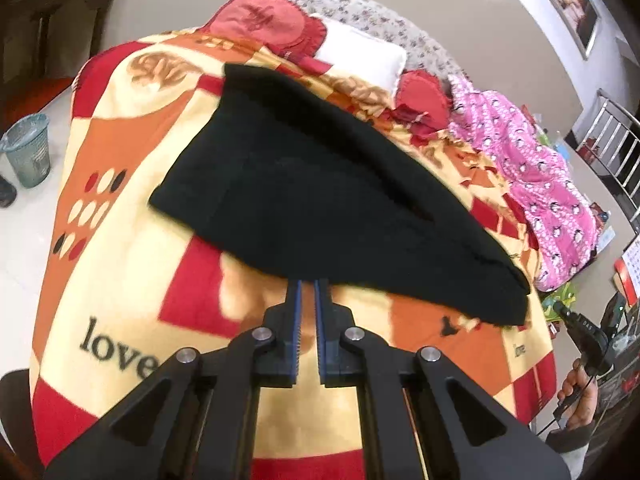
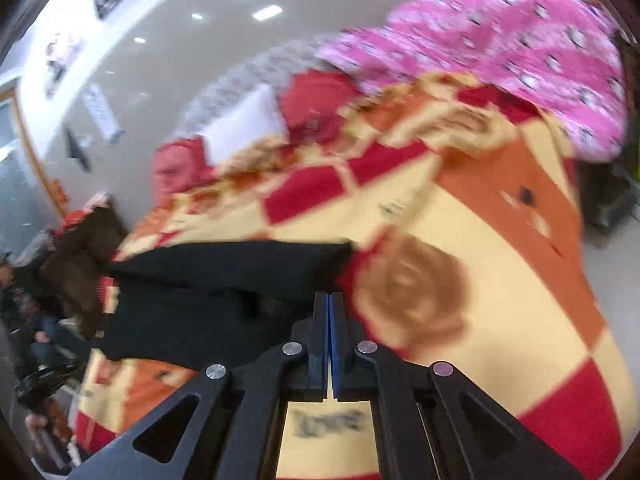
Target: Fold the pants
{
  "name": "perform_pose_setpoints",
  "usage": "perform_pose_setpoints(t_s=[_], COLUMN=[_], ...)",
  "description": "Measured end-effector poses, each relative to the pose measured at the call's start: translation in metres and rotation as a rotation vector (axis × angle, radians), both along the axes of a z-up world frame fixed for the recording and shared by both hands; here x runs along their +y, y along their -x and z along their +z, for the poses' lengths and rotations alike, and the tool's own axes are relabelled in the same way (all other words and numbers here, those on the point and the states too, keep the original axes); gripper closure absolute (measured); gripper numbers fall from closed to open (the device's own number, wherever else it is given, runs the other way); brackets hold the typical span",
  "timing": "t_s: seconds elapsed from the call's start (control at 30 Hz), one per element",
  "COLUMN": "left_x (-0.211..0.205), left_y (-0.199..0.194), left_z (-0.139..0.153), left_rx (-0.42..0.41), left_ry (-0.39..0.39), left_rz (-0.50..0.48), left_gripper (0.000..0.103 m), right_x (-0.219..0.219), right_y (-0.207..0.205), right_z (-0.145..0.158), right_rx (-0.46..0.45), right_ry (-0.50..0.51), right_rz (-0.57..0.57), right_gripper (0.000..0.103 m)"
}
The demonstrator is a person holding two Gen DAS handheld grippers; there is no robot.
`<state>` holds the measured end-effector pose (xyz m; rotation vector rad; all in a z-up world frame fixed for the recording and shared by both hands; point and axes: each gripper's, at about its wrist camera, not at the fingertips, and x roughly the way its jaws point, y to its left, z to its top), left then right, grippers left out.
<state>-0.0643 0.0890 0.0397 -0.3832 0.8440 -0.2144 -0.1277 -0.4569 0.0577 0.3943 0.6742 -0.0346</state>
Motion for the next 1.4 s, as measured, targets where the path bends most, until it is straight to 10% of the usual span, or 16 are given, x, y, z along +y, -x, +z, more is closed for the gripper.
perform_pose_setpoints(t_s=[0.1,0.17,0.23,0.57,0.6,0.67,0.7,0.73,0.77,1.0,1.13,1.2,1.27,1.4], left_x=[0.008,0.015,0.022,0.017,0.015,0.012,0.010,0.009,0.007,0.013,0.008,0.010,0.013,0.014], left_y=[-0.003,-0.005,-0.006,-0.053,-0.059,-0.066,-0.068,-0.069,-0.069,-0.027,-0.016,-0.015,-0.015,-0.014], left_z=[-0.014,-0.020,-0.021,-0.031,-0.032,-0.033,-0.032,-0.032,-0.031,0.007,0.012,0.006,0.001,-0.003], left_rx=[0.049,0.060,0.045,0.082,0.084,0.072,0.075,0.079,0.088,0.009,0.002,0.022,0.045,0.057], left_ry=[0.021,0.073,0.095,0.064,0.079,0.071,0.063,0.062,0.075,0.135,0.091,0.103,0.119,0.113], left_rz=[0.051,0.079,0.131,0.218,0.218,0.225,0.219,0.200,0.167,0.058,0.037,0.044,0.052,0.057], left_gripper=[0.088,0.051,0.041,0.021,0.021,0.021,0.021,0.045,0.094,0.096,0.096,0.096,0.096,0.096], right_x=[0.004,0.009,0.014,0.025,0.025,0.026,0.025,0.025,0.024,0.006,0.010,0.008,0.006,0.009], right_y=[-0.008,-0.012,-0.019,-0.058,-0.061,-0.062,-0.063,-0.064,-0.062,-0.017,-0.016,-0.018,-0.023,-0.030], right_z=[-0.018,-0.027,-0.037,-0.058,-0.058,-0.058,-0.057,-0.056,-0.054,-0.004,-0.007,-0.019,-0.033,-0.050], right_rx=[0.082,0.111,0.114,0.088,0.079,0.047,0.041,0.037,0.026,-0.109,-0.024,0.024,0.066,0.115], right_ry=[-0.059,-0.071,-0.091,-0.184,-0.198,-0.225,-0.225,-0.226,-0.231,-0.203,-0.144,-0.189,-0.236,-0.259], right_rz=[0.040,0.056,0.054,0.040,0.049,0.058,0.047,0.043,0.043,0.051,0.057,0.042,0.034,0.025], right_gripper=[0.093,0.052,0.034,0.039,0.044,0.093,0.099,0.098,0.098,0.099,0.093,0.077,0.041,0.040])
